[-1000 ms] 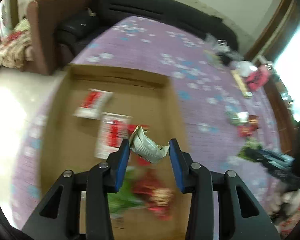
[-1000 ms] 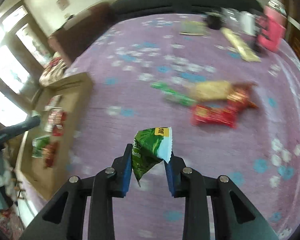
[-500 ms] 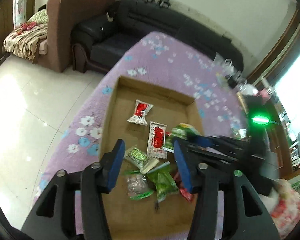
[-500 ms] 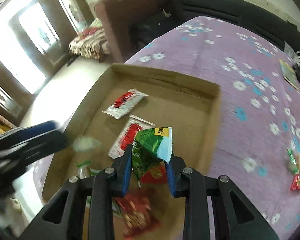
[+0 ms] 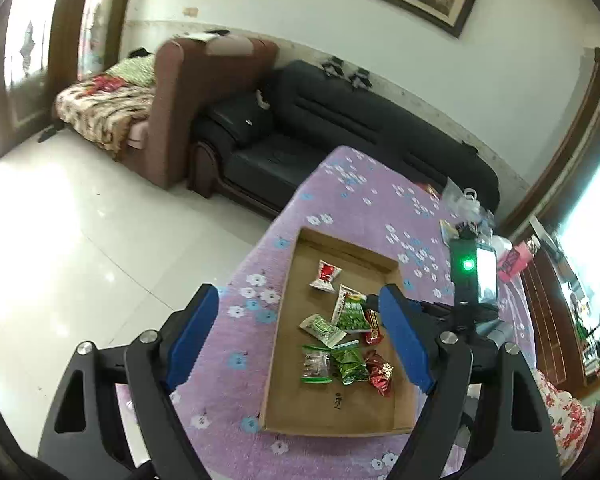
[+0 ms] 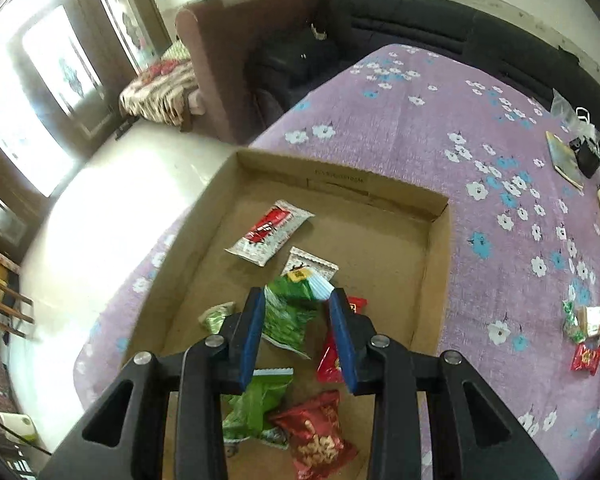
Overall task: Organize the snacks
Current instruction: 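Carry the green pea bag and white packet into the tray and open both grippers, then grasp the red packet with the right gripper while the left grasps the green wrapped candies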
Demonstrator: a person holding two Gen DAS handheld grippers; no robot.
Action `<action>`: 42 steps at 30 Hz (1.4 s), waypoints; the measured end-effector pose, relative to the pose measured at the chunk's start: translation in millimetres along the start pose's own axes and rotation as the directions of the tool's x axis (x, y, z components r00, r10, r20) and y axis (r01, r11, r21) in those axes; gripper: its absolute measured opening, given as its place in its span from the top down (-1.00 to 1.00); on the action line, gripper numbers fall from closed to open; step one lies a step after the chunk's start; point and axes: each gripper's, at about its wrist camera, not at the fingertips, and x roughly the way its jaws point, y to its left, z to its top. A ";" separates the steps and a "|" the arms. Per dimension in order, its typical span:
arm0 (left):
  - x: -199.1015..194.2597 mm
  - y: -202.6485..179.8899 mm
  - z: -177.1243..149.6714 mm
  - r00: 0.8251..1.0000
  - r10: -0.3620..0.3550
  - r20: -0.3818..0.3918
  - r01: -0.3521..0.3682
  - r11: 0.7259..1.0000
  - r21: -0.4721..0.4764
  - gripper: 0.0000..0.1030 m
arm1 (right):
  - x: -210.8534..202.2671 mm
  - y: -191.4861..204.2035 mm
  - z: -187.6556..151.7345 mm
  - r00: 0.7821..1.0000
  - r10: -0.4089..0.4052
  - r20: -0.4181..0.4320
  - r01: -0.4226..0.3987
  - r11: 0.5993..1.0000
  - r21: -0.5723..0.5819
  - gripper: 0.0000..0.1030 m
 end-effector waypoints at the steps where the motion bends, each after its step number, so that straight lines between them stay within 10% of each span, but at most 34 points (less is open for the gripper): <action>1: -6.1 1.2 -1.6 1.000 -0.002 0.005 0.002 1.000 -0.017 -0.60 | -2.5 -0.4 -0.3 1.000 0.006 0.010 -0.006 1.000 -0.001 0.37; 9: -55.7 -32.1 -8.4 0.989 0.144 0.044 -0.144 0.990 -0.004 -0.60 | -36.7 -32.7 -19.2 0.995 0.064 0.071 -0.067 0.997 0.042 0.37; 16: -102.1 -89.1 -2.7 0.941 0.288 0.178 -0.309 0.946 0.101 -0.78 | -62.8 -59.5 -35.9 0.989 0.086 0.119 -0.092 0.995 0.043 0.37; 20: -84.6 -110.9 -4.7 0.950 0.285 0.123 -0.302 0.942 0.145 -0.78 | -71.1 -76.9 -49.5 0.986 0.107 0.131 -0.117 0.990 0.075 0.37; 30: -4.9 -186.0 -10.1 1.000 0.004 -0.013 -0.001 0.974 0.226 -0.77 | -126.6 -169.4 -106.9 0.974 0.033 0.224 -0.089 0.966 0.242 0.37; 42: 144.6 -245.6 -65.2 0.939 -0.111 -0.327 0.220 0.922 0.320 -0.71 | -140.5 -294.1 -156.0 0.986 -0.130 0.101 0.069 0.883 0.465 0.32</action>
